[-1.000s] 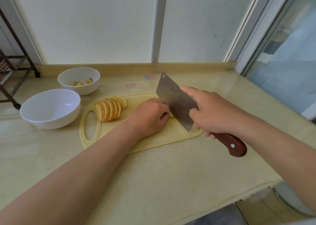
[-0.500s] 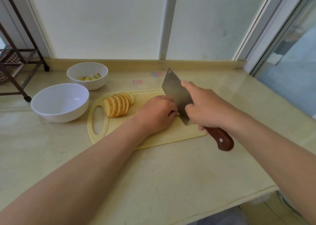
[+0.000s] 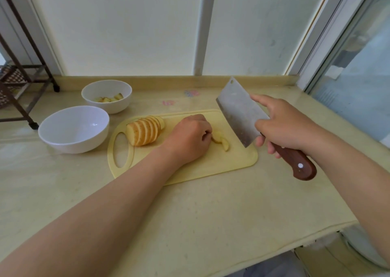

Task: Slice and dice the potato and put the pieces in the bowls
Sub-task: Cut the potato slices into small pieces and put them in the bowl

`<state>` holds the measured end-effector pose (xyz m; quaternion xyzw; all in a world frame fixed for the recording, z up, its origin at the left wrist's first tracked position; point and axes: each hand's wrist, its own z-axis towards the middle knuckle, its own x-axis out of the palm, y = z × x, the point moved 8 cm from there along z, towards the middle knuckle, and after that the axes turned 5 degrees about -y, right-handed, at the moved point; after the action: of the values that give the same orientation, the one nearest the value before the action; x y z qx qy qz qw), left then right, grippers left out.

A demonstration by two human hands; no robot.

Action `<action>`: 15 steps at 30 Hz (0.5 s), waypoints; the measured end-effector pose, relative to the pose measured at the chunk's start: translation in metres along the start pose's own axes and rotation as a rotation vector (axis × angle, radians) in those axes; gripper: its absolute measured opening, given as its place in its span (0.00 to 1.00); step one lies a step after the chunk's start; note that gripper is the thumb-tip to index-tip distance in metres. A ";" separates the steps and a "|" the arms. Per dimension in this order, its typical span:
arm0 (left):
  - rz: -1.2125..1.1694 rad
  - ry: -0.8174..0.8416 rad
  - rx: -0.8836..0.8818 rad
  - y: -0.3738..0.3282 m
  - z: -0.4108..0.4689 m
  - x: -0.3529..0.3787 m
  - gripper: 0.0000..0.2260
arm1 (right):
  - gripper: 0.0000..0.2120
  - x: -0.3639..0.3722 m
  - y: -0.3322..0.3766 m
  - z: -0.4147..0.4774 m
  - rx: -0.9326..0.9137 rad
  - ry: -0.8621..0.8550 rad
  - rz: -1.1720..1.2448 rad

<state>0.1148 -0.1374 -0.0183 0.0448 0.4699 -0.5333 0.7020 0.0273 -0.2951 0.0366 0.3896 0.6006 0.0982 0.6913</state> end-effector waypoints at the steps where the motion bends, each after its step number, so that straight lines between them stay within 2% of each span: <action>1: -0.006 0.020 -0.017 0.000 0.000 0.001 0.05 | 0.39 -0.001 -0.004 -0.002 0.005 0.000 -0.007; 6: 0.087 0.274 -0.061 -0.004 -0.003 0.016 0.28 | 0.39 -0.001 -0.021 -0.012 0.030 0.011 -0.003; 8: 0.157 0.327 -0.021 -0.007 -0.004 0.021 0.33 | 0.39 0.000 -0.025 -0.015 0.036 0.012 0.014; 10: 0.166 0.340 0.045 -0.011 -0.004 0.024 0.31 | 0.39 0.002 -0.028 -0.018 0.035 0.021 0.029; 12: 0.130 0.320 0.093 -0.014 -0.004 0.025 0.24 | 0.39 0.004 -0.029 -0.020 0.031 0.028 0.035; 15: 0.083 0.291 0.073 -0.011 -0.002 0.024 0.19 | 0.39 0.005 -0.029 -0.020 0.024 0.029 0.041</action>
<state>0.1042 -0.1579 -0.0318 0.1662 0.5447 -0.5085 0.6458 0.0005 -0.3036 0.0142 0.4085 0.6035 0.1108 0.6757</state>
